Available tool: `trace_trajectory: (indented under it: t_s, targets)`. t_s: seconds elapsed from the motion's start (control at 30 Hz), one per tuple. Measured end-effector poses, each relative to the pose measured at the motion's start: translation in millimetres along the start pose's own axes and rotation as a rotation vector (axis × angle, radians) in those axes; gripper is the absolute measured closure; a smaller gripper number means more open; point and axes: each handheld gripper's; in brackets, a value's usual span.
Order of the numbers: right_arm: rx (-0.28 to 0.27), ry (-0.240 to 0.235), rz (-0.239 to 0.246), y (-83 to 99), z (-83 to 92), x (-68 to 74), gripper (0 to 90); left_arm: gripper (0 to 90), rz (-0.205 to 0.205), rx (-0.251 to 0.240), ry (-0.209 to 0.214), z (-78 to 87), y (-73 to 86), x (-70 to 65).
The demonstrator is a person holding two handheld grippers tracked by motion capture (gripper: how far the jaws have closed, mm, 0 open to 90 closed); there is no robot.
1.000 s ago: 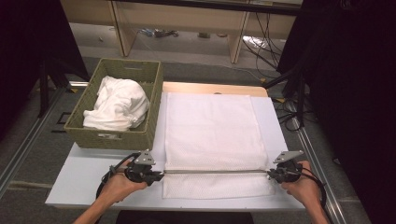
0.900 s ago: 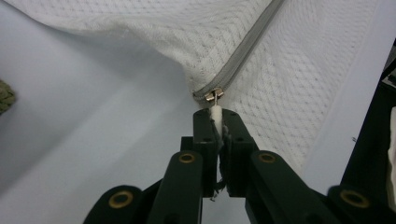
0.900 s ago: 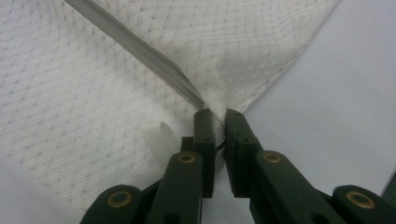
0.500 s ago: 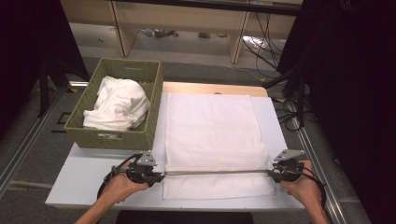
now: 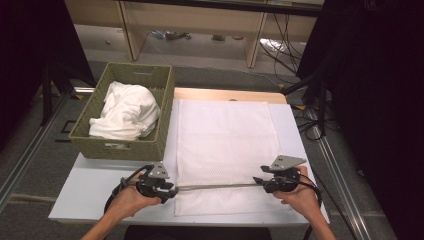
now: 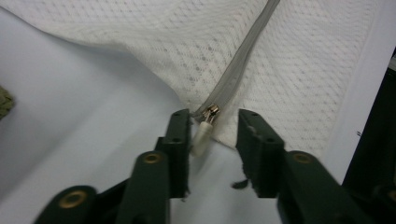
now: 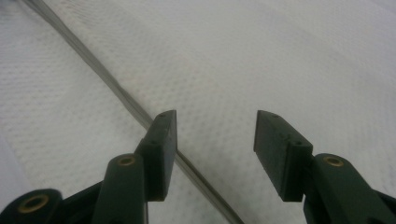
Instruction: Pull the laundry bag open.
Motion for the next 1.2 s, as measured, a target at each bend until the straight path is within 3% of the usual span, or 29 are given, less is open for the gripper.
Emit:
trace_trajectory:
  t_s: [0.1,0.13,0.17,0.23,0.3,0.37,0.5,0.53,0.6,0.67,0.83,0.93,0.97,1.03,1.07,1.2]
  targets:
    - [0.005,-0.020,0.020,-8.0,-10.5,5.4,52.0,48.6,0.002,-0.010,-0.014,0.3,-1.4,-4.7]
    - [0.005,-0.029,0.048,-9.8,-14.3,5.4,52.0,45.3,0.005,-0.021,-0.019,0.2,-1.9,-7.4]
    - [0.009,-0.036,0.033,-11.6,-18.7,8.8,52.1,42.5,-0.004,-0.015,-0.025,1.1,-2.4,-8.9]
    - [0.040,-0.064,0.058,-16.9,-26.9,12.7,52.5,39.5,-0.017,-0.019,-0.029,2.5,-2.9,-13.3]
    - [0.042,-0.077,0.067,-20.5,-36.0,16.8,51.4,35.4,-0.048,-0.017,-0.067,4.6,-2.5,-16.7]
    - [0.055,-0.088,0.086,-23.6,-43.2,18.8,49.7,31.3,-0.028,-0.035,-0.068,7.0,-1.3,-19.6]
    - [0.070,-0.089,0.107,-27.0,-53.7,21.3,47.3,28.0,-0.031,-0.056,-0.090,12.1,1.3,-22.0]
    - [0.075,-0.083,0.086,-27.1,-54.3,21.8,46.4,27.0,-0.027,-0.061,-0.094,13.2,1.9,-23.4]
    - [0.080,-0.085,0.090,-27.1,-56.3,20.7,45.3,25.3,-0.038,-0.063,-0.093,13.2,2.6,-24.7]
    - [0.101,-0.091,0.062,-26.8,-57.2,21.9,45.2,23.8,-0.073,-0.060,-0.108,12.8,3.4,-25.9]
    - [0.112,-0.097,0.066,-25.4,-62.4,18.8,41.4,23.9,-0.084,-0.074,-0.093,11.2,2.9,-28.1]
    - [0.160,-0.092,0.046,-24.5,-66.2,19.2,39.3,24.0,-0.090,-0.068,-0.094,9.3,3.7,-27.5]
    - [0.155,-0.110,0.067,-24.4,-69.2,17.0,40.1,24.0,-0.093,-0.062,-0.095,9.5,3.8,-27.6]
    - [0.162,-0.096,0.050,-25.1,-70.7,16.8,40.3,24.3,-0.111,-0.054,-0.101,9.6,3.5,-26.8]
    - [0.160,-0.111,0.066,-25.2,-72.3,14.5,41.4,24.6,-0.114,-0.057,-0.100,9.4,3.3,-26.7]
    - [0.160,-0.063,0.081,-28.9,-73.2,13.0,52.3,25.1,-0.118,-0.055,-0.103,9.0,3.4,-26.1]
Point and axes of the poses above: each handheld gripper's, and its own axes: z roughly backward along the jaws, y roughly out of its underside, x roughly to its left, and after that the axes turned 1 degree about -y, right-handed
